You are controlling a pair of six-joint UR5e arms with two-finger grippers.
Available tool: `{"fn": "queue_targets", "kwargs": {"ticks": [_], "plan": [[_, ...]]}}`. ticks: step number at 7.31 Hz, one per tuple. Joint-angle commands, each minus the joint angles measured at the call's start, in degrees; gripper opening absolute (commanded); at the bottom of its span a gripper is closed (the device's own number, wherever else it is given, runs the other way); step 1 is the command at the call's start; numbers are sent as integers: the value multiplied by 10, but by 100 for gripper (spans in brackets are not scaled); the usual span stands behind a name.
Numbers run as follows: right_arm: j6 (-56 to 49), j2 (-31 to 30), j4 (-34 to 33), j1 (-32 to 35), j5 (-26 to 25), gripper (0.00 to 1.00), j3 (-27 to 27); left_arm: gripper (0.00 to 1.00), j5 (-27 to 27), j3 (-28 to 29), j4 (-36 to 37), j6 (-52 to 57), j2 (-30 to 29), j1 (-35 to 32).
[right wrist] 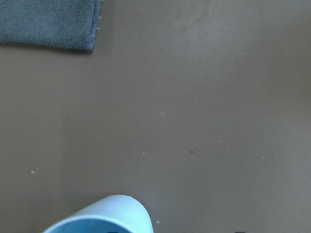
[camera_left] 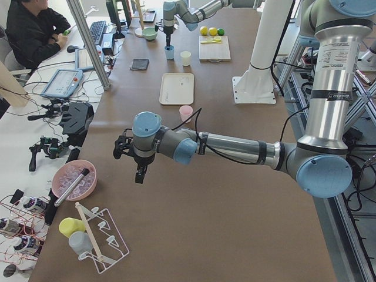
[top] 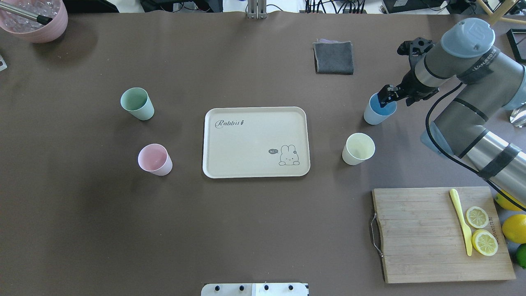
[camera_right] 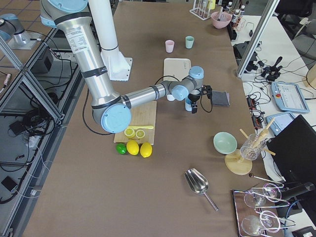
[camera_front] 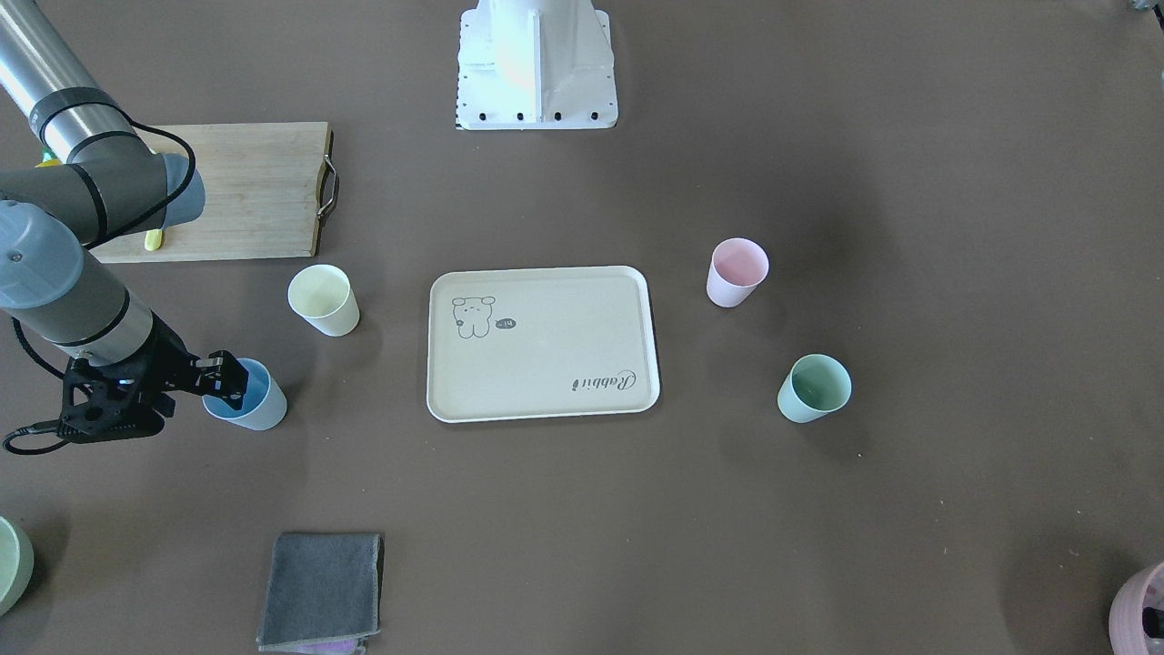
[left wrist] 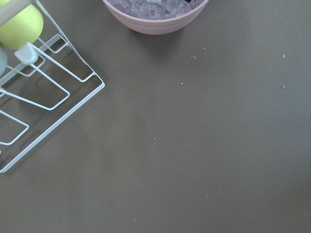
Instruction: Place all cups on tray
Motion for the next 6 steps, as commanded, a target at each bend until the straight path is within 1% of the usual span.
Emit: {"fn": "queue_targets", "kwargs": {"ticks": [1,2,3,6], "plan": [[2,-6,21,-8,-2,0,0,98,0,0,0,0,-1,-1],[24,-1,21,-8,2,0,17,98,0,0,1,1,0,-1],[51,-1,15,-10,6,0,45,98,0,0,1,1,0,-1],[55,11,11,-8,17,0,63,98,0,-1,1,-1,0,-1]]}}
